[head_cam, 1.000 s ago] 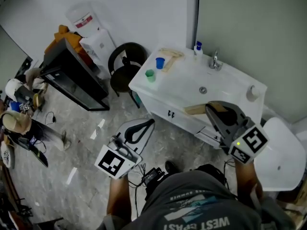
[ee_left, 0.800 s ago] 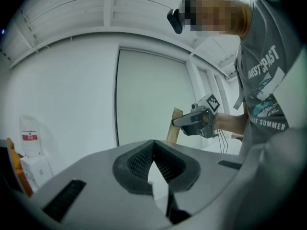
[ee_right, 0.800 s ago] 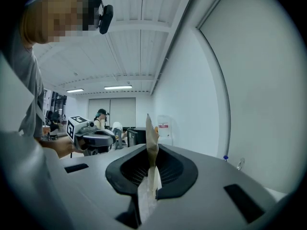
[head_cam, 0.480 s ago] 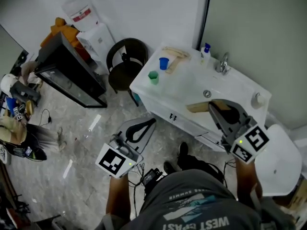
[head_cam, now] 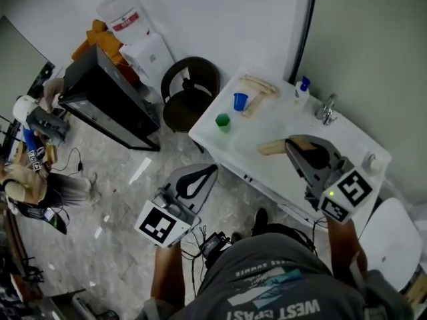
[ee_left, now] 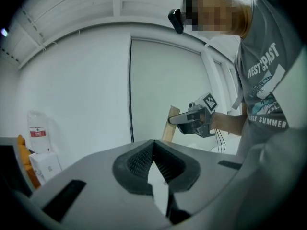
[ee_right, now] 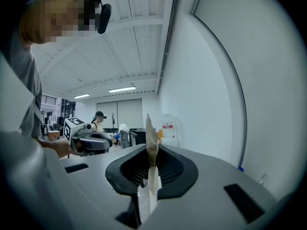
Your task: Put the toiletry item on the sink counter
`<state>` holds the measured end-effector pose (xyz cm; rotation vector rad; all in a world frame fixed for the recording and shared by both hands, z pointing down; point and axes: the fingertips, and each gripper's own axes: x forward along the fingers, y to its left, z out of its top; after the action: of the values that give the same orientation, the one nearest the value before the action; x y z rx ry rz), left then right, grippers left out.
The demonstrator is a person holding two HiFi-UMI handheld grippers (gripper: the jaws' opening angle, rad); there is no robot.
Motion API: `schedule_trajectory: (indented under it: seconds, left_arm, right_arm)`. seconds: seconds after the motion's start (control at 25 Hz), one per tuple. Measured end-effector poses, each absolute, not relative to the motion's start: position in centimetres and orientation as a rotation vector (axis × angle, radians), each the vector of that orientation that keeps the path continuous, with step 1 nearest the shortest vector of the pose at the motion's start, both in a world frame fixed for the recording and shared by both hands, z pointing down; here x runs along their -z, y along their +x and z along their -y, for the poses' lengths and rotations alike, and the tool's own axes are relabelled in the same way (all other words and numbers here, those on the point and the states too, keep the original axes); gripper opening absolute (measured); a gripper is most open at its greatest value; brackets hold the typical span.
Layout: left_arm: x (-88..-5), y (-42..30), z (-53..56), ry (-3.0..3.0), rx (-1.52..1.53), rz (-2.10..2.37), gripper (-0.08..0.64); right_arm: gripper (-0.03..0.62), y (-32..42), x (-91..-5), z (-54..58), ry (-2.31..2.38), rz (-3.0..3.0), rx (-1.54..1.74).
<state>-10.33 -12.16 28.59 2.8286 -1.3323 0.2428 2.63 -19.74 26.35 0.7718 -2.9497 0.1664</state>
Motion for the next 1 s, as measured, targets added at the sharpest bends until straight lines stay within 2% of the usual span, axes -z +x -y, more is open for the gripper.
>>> schedule_trajectory:
  seconds: [0.44, 1.0]
  left_arm:
    - [-29.2, -9.7, 16.6, 2.772, -0.303, 1.441, 0.003]
    - [-31.3, -13.7, 21.7, 2.744, -0.266, 1.399, 0.002]
  right_arm:
    - [0.049, 2.9, -27.6, 25.6, 0.675, 2.992, -0.200]
    - [0.049, 0.1, -30.0, 30.5, 0.747, 2.940, -0.269]
